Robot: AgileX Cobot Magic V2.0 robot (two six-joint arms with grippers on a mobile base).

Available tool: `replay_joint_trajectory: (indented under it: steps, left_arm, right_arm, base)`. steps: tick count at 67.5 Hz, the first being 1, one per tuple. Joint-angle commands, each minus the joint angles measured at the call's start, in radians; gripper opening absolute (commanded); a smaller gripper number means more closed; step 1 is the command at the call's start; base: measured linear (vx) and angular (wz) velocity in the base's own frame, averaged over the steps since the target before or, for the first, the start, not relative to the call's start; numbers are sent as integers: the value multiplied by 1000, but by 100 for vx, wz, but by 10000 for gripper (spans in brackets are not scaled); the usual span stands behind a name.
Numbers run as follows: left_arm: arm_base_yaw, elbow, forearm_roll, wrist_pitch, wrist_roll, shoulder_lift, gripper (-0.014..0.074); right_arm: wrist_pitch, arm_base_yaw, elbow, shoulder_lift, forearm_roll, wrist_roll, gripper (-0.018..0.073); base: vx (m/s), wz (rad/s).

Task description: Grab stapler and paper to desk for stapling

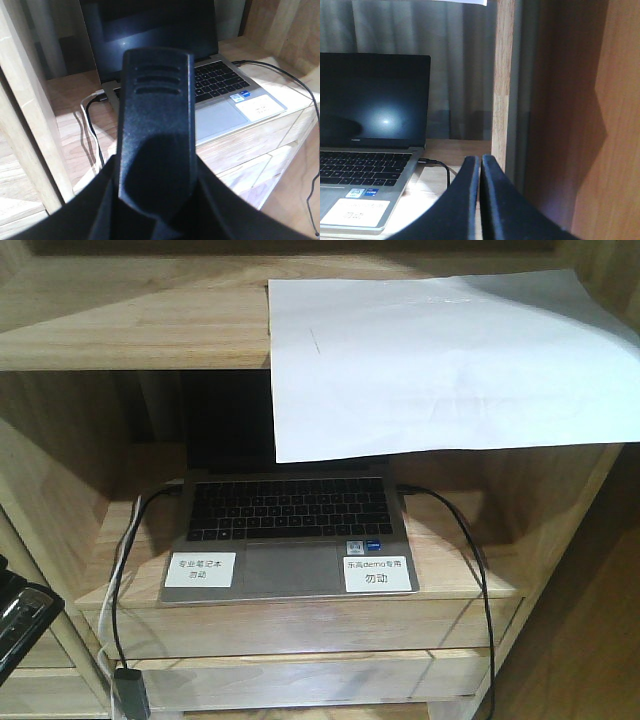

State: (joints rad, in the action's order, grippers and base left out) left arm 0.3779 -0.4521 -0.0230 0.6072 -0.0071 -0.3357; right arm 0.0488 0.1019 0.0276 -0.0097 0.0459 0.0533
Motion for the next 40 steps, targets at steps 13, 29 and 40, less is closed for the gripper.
replay_joint_trajectory:
  steps: [13,29,40]
  left_arm:
    - [7,-33,-9,-117,-1,-5,-6]
    - [7,-33,-9,-117,-1,-5,-6]
    - [7,-33,-9,-117,-1,-5,-6]
  right_arm:
    - [-99,-5,23,-10,6,437,-9]
    - [-89,-5,23,-10,37,1045,-9]
    - [-66,-4,19,-9,36,1127,8]
  base:
    - [0,0]
    - [0,0]
    - [0,0]
